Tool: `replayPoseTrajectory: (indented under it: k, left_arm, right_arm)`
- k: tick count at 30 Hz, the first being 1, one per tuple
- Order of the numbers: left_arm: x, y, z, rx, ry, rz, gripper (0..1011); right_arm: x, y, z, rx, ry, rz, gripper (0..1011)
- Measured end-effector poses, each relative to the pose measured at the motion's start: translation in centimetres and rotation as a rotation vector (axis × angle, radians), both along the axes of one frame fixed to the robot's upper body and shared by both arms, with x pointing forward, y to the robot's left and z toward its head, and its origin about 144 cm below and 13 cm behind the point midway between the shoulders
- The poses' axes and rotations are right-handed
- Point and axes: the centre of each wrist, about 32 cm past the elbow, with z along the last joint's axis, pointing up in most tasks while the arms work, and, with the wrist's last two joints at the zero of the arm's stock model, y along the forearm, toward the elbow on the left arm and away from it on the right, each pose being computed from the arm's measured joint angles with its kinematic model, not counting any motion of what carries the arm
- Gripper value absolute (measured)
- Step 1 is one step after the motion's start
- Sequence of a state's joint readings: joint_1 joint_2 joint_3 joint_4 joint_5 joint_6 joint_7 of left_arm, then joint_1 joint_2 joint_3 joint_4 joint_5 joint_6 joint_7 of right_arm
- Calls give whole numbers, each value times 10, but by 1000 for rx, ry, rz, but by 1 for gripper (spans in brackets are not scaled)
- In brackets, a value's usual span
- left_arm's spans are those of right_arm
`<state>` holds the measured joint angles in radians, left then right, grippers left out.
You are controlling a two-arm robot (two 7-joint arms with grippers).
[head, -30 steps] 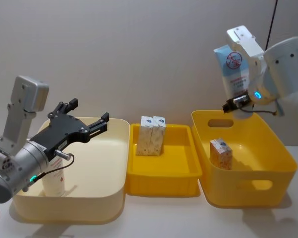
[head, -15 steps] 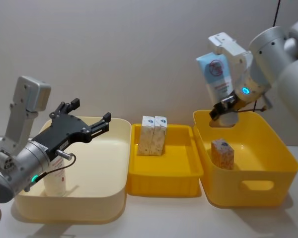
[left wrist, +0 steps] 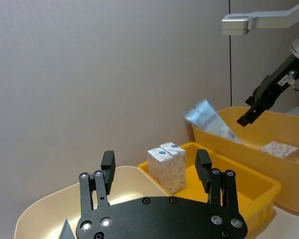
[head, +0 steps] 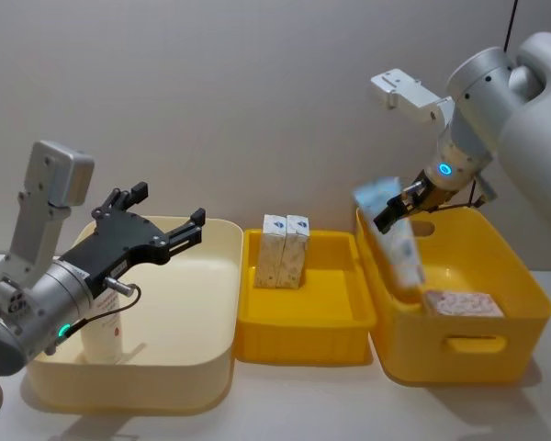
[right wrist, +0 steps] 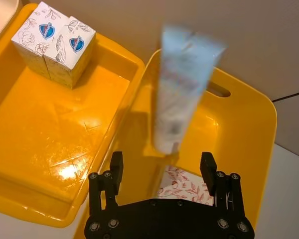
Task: Bimanual collaborative sorting of washing and personal care products
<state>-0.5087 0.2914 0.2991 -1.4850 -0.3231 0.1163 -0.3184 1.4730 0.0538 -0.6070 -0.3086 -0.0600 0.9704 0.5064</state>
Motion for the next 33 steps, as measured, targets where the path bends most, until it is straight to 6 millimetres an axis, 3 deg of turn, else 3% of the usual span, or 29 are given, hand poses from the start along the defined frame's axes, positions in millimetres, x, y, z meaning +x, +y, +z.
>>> replayPoseTrajectory:
  k: [3, 33]
  left_arm:
    - [0, 0, 0, 0, 0, 0, 999]
    - [0, 0, 0, 0, 0, 0, 1000]
  right_arm:
    - [1, 0, 0, -1, 5, 3, 1001]
    - [1, 4, -2, -16, -24, 11, 1001]
